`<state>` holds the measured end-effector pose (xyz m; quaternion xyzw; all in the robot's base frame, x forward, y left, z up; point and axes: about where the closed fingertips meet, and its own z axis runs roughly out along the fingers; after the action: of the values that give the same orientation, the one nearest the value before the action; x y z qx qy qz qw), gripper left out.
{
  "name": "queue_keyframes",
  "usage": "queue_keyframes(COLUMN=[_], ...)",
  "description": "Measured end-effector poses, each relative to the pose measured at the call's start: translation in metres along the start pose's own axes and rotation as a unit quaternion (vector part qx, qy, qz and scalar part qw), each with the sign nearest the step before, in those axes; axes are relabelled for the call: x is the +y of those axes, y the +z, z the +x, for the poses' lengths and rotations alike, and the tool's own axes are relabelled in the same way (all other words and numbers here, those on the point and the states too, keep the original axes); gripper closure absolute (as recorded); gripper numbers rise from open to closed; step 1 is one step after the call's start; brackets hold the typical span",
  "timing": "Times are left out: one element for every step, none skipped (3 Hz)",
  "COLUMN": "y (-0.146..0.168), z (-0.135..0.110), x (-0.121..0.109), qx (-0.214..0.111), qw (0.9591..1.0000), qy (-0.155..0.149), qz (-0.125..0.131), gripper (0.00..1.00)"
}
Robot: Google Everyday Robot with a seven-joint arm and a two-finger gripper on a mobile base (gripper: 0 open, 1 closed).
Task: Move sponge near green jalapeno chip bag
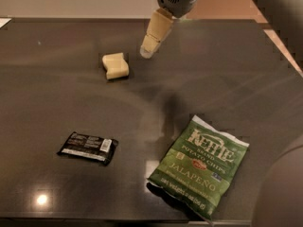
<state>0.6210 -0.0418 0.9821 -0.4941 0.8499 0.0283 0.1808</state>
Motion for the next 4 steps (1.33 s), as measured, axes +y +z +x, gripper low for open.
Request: queue_keyframes(y=[0.017, 0.027, 0.037, 0.045], z=[-0.012, -0.021, -0.035, -0.059], x=[0.0, -0.004, -0.011, -0.011], qx=[0.016, 0.025, 0.025, 0.013], qw=[0.9985, 0.9945, 0.9896, 0.9878], qy=[0.049, 0.095, 0.137, 0.153], qz=[0.017, 0.036, 0.035, 0.026], gripper=[0.0, 0.0, 0.0, 0.0])
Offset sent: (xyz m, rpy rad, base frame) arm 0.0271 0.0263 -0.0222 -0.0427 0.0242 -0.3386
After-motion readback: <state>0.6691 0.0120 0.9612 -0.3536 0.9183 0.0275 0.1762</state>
